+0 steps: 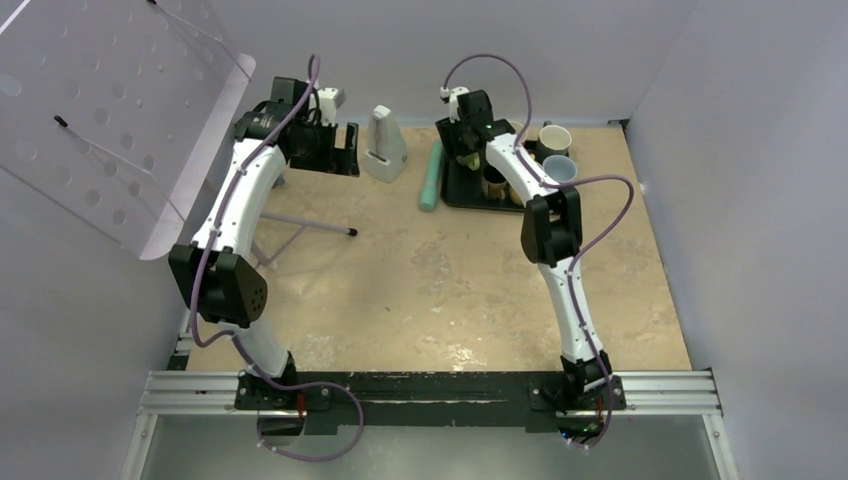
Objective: Turn the mug right side up
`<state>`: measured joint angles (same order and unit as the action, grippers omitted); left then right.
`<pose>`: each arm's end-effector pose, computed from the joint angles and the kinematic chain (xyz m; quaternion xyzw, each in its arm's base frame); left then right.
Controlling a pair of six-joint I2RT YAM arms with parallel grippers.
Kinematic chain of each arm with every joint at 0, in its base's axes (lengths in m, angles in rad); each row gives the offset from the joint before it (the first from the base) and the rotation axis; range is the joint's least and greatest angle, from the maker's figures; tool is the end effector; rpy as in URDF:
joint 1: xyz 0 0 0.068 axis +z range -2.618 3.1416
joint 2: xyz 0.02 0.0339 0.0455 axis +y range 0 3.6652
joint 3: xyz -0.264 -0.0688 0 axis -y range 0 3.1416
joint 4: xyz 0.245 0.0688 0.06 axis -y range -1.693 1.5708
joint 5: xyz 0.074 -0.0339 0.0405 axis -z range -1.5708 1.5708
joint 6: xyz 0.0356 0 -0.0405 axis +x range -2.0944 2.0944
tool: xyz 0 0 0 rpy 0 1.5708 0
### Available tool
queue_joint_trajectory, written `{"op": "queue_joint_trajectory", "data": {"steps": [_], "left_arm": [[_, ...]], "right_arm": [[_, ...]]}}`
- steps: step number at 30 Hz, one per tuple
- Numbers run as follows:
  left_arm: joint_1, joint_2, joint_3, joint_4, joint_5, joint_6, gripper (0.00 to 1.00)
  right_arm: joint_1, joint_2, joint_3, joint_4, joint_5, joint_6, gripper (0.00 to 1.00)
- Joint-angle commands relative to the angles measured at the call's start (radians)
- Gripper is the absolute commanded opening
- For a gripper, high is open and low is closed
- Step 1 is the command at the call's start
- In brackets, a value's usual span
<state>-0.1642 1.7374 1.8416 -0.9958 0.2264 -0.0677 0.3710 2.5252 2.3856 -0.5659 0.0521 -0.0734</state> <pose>0.3632 -0.0683 0.3744 0.0828 0.9339 -0.1441 0.3164 0.5317 0.2048 0.2204 -0.1894 0.8876 0.0388 0.4180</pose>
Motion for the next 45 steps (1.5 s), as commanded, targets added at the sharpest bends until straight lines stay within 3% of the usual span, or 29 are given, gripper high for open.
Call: {"op": "queue_joint_trajectory", "data": {"steps": [1,6,10,15,17,20,25,29,39,45], "left_arm": [[0.003,0.046,0.05,-0.016,-0.069,0.081,1.0],[0.003,0.159,0.17,-0.066,-0.232,0.222,1.0],[0.003,0.255,0.255,-0.095,-0.398,0.371,1.0],[-0.006,0.387,0.399,-0.179,-0.548,0.717,0.88],[-0.013,0.414,0.377,-0.178,-0.626,0.912,0.85],[-0.017,0.416,0.235,-0.036,-0.773,1.193,0.82],[-0.006,0.487,0.2,0.052,-0.849,1.491,0.79],[0.02,0.597,0.312,-0.013,-0.865,1.578,0.78],[0.077,0.692,0.3,0.163,-0.892,1.861,0.76],[0.08,0.728,0.298,0.203,-0.856,1.905,0.71]], "right_arm": [[-0.002,-0.142,0.036,0.082,0.057,-0.052,0.67],[-0.001,-0.273,-0.011,0.145,0.104,-0.082,0.7],[0.011,-0.414,-0.174,0.225,0.089,-0.06,0.71],[0.048,-0.533,-0.317,0.259,0.046,-0.078,0.71],[0.059,-0.565,-0.357,0.257,0.038,-0.077,0.71],[0.066,-0.607,-0.436,0.28,0.028,-0.06,0.71],[0.067,-0.661,-0.554,0.322,-0.008,-0.03,0.71],[0.066,-0.668,-0.593,0.312,-0.018,-0.018,0.71],[0.067,-0.656,-0.593,0.279,-0.015,-0.009,0.7],[0.066,-0.626,-0.551,0.25,-0.027,-0.004,0.7]]}}
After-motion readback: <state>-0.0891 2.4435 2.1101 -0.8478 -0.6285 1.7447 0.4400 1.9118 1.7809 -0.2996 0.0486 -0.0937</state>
